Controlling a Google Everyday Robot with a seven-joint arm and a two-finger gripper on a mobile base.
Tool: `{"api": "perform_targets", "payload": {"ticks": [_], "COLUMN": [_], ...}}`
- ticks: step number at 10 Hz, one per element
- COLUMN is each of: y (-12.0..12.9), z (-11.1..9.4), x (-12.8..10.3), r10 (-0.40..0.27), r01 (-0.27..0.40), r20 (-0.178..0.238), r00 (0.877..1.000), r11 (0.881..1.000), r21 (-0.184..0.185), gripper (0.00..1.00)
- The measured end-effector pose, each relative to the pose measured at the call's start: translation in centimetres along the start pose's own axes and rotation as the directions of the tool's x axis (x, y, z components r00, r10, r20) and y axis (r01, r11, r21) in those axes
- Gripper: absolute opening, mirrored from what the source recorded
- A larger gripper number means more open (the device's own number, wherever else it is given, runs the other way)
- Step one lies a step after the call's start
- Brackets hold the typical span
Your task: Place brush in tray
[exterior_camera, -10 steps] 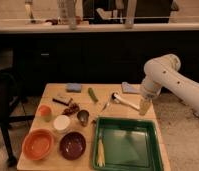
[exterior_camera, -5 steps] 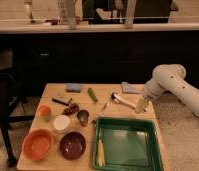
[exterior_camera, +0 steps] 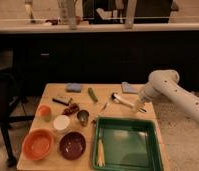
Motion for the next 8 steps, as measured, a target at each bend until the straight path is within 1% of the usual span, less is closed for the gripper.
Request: {"api": "perform_targets", "payload": {"ticks": [2, 5, 6, 7, 8], "y": [-0.1, -0.1, -0.1, -0.1, 0.0], "z": [-0.1, 0.0, 0.0, 0.1, 0.2], "x": [0.3, -0.1, 0.1, 0.4, 1.0], "r10": [0.004, 0.0, 0.006, 0.036, 0.082], "r01": [-0.004, 0.0, -0.006, -0.036, -0.083], "r20": [-0.001, 0.001, 0.004, 0.018, 0.029], "r00": [1.0, 1.0, 1.0, 0.999, 0.996], "r11": [1.0, 1.0, 1.0, 0.999, 0.996], "r21": [0.002, 0.001, 0.008, 0.024, 0.038], "gripper": [0.8, 0.8, 0.8, 0.8, 0.8]}}
